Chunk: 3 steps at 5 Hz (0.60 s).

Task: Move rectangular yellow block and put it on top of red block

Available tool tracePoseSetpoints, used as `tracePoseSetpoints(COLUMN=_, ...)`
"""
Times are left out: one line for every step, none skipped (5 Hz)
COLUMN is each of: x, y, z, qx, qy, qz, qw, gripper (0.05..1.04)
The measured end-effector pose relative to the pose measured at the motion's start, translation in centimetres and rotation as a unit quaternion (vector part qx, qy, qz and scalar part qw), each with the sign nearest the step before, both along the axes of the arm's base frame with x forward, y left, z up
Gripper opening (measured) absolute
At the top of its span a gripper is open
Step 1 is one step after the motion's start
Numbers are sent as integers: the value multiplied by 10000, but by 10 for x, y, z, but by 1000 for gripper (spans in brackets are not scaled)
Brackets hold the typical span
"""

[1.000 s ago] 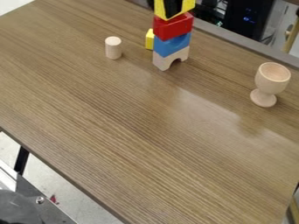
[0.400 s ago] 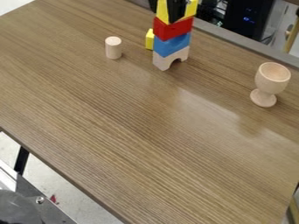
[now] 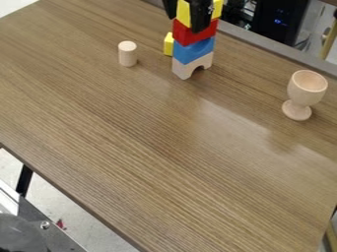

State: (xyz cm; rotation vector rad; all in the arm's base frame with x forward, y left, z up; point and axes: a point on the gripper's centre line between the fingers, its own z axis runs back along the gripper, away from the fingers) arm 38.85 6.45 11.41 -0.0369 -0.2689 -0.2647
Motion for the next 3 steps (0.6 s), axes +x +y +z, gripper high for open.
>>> tracePoseSetpoints(x=-2, y=-3, z=16, qx=-34, qy=-199, qz=0, qw=9998, gripper=999)
tracePoseSetpoints(x=-5, y=-5, z=28, qx=-60, qy=-353, qz=19, qw=9994, gripper=999)
tracePoseSetpoints(x=-10, y=-3, z=43, qx=-43, qy=-592, qz=140, qw=9981, gripper=999)
